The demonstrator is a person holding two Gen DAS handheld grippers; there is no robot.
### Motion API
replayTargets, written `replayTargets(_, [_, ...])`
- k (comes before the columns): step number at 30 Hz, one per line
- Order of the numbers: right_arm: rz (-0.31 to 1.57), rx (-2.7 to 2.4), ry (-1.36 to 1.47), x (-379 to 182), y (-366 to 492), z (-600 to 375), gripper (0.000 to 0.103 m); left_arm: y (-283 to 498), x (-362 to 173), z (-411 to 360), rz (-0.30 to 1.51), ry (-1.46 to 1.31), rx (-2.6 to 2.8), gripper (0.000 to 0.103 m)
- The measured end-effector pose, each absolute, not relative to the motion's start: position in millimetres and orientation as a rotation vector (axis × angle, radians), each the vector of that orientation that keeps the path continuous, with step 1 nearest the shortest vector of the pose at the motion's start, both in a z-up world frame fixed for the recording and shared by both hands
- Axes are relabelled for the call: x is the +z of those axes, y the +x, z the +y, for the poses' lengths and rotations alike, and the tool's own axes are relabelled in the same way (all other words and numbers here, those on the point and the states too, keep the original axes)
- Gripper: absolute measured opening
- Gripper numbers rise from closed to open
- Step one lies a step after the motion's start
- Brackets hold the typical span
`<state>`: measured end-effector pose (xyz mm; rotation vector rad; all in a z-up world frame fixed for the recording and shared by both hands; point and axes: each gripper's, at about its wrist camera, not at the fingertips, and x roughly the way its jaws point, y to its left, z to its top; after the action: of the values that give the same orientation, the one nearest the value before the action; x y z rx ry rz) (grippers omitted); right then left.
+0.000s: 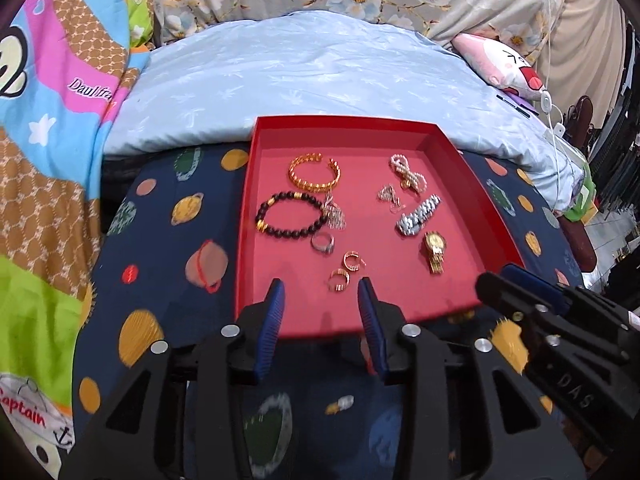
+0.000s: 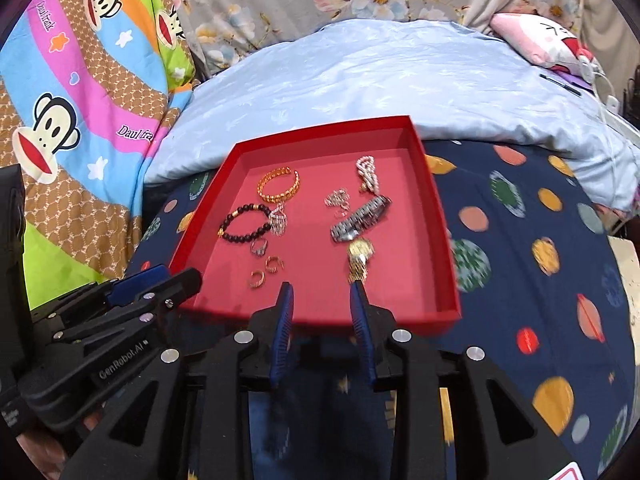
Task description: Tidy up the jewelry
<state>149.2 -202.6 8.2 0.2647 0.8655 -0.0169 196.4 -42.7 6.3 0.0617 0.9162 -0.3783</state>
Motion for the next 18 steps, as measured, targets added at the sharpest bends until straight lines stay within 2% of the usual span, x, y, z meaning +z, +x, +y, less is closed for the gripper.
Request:
replayTargets(4, [0.865,-0.026,0.269,11.7,123.3,-200.8,0.033,176.0,10.5,-34.6,0.913,0.064,-0.370,0.038])
replayTargets(6, [0.866,-0.029,0.275,12.4,113.2,-200.0,0.034,164.8,11.8,-29.8,0.917,0.060,-0.362,0.044])
replayTargets(10, [0.867,-0.038,0.282,13.1,97.1,-198.3,0.039,150.9,13.5,-26.4,0.926,0.057,-0.343,0.045])
replayTargets(14, [0.862,-0.057,0.267,14.6,85.5,-194.2,0.044,139.3,18.2,-26.9,0.918,0.060,-0.318,0.053])
replayTargets(18, [0.851,-0.062,0.263,18.2,79.0,-190.4,0.049,131.1,22.5,-28.9,0.913,0.064,-0.306,0.053])
